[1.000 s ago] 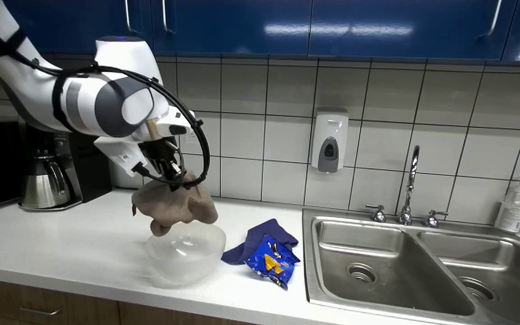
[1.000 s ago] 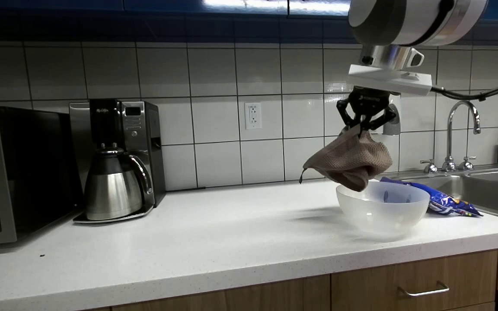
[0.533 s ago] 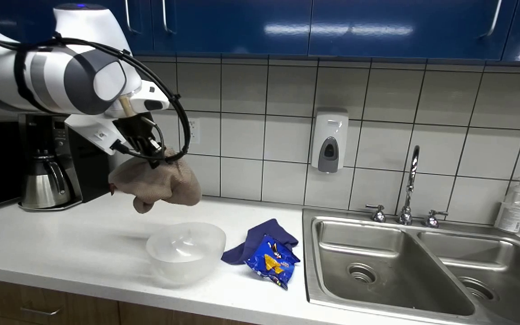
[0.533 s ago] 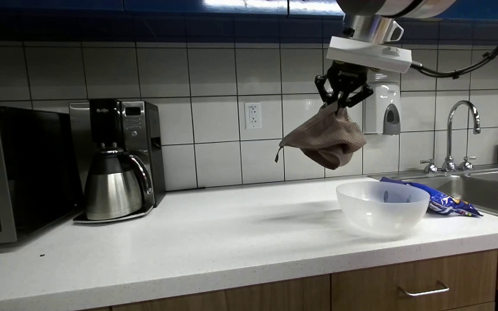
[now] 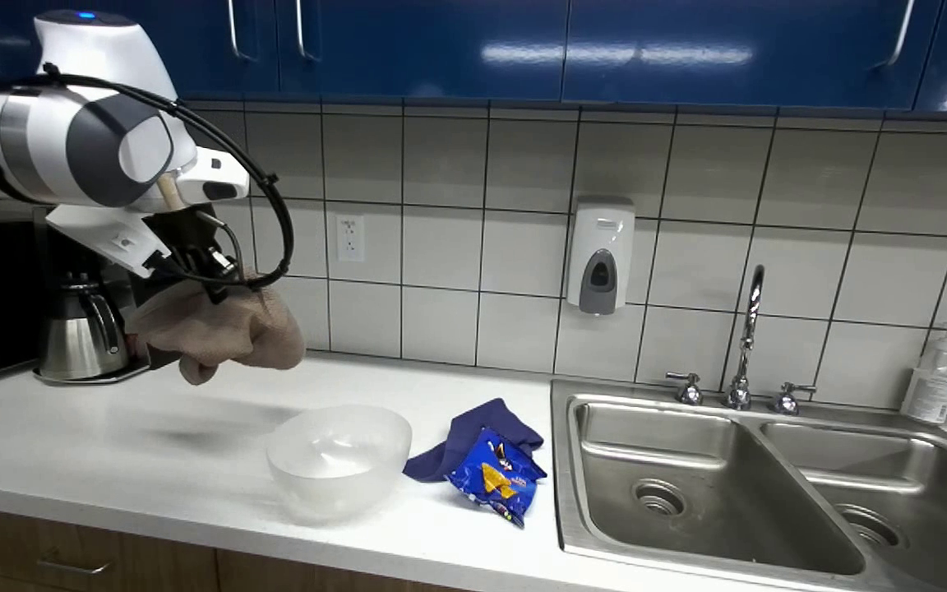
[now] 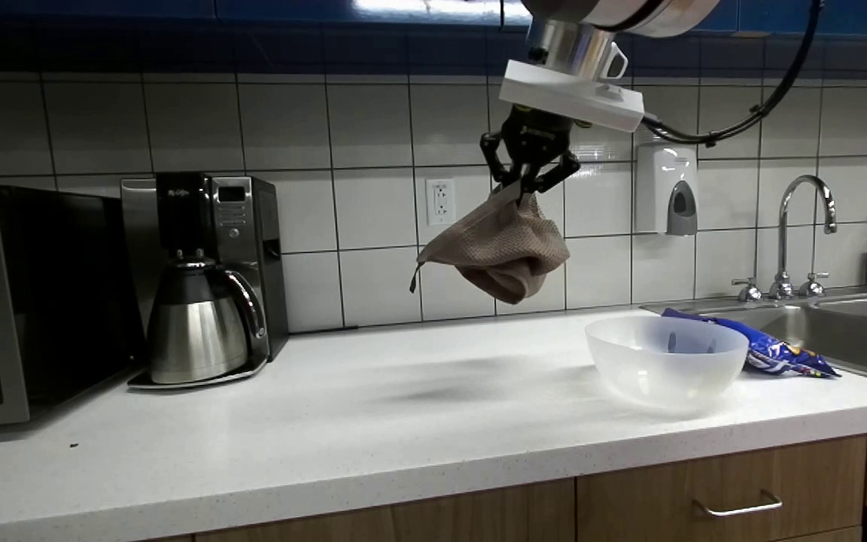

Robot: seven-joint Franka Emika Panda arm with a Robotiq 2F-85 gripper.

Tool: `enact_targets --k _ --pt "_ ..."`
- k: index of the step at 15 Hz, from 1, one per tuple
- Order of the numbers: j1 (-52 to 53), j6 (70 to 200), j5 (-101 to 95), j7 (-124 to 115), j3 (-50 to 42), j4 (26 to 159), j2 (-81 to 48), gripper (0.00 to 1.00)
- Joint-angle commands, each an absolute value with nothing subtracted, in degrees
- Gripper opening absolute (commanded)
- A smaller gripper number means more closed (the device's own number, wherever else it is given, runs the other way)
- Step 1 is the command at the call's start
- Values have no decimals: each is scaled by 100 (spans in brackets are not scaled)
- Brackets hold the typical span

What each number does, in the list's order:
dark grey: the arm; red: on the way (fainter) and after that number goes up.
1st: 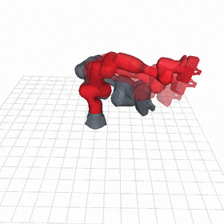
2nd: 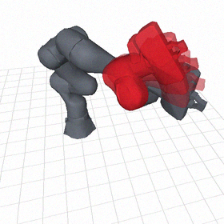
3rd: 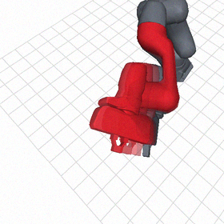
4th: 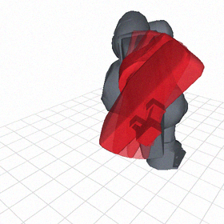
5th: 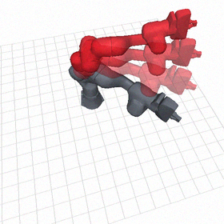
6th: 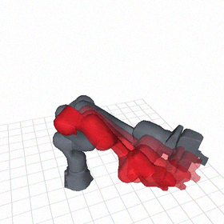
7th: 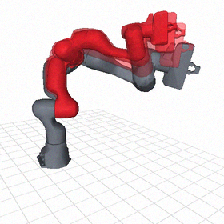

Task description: Take out the cloth from the bowl

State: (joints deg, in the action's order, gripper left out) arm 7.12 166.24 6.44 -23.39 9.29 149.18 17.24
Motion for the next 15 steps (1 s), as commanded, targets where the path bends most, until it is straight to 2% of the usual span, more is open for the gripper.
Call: enact_targets --k 1,15 --pt "859 16542 806 -2148 1072 14536 1220 1" --pt "1230 16447 1007 -1834 1156 13931 -503 1"
